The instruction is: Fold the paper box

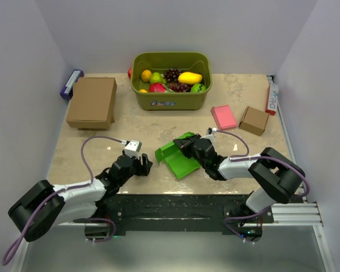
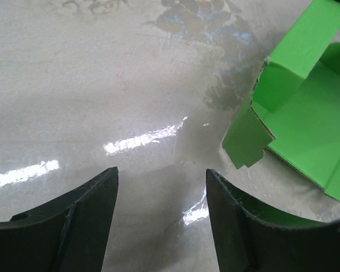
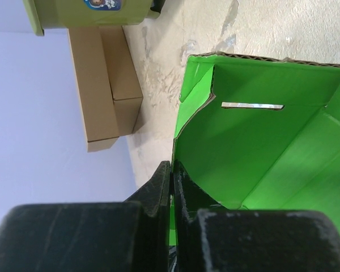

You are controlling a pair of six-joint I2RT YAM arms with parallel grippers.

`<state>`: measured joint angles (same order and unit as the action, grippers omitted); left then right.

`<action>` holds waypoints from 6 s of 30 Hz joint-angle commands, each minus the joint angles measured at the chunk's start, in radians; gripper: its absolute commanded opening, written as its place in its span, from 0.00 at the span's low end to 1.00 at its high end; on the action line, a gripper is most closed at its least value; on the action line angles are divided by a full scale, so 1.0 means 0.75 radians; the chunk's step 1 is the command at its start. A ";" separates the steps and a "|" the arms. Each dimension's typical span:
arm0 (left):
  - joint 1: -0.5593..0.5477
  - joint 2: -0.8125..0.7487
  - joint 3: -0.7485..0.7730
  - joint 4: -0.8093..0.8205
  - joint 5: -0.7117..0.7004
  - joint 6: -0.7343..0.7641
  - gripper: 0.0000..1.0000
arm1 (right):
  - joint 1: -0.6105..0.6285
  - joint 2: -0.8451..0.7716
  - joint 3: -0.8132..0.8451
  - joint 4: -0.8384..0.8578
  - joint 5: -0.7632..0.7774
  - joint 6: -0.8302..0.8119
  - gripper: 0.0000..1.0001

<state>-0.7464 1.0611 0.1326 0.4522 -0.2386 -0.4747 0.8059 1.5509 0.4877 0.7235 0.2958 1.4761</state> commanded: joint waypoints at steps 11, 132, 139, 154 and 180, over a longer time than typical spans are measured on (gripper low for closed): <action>-0.001 0.350 0.134 0.550 0.310 0.365 0.51 | 0.001 -0.033 0.004 0.015 0.015 -0.062 0.02; -0.269 0.608 0.455 0.327 -0.500 0.383 0.00 | 0.095 -0.174 -0.129 -0.095 0.109 -0.097 0.18; -0.265 0.592 0.390 0.401 -0.504 0.510 0.00 | 0.100 -0.245 -0.108 -0.126 -0.012 -0.101 0.54; -0.257 0.588 0.290 0.540 -0.388 0.506 0.00 | 0.118 -0.442 0.257 -0.874 0.029 -0.716 0.49; -0.238 0.569 0.238 0.538 -0.314 0.388 0.00 | 0.163 -0.063 0.358 -0.811 0.168 -0.808 0.30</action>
<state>-0.9295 1.5013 0.3195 0.8005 -0.4839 -0.1734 0.9249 1.4876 0.7574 0.1993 0.3546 0.8810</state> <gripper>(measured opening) 0.142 0.308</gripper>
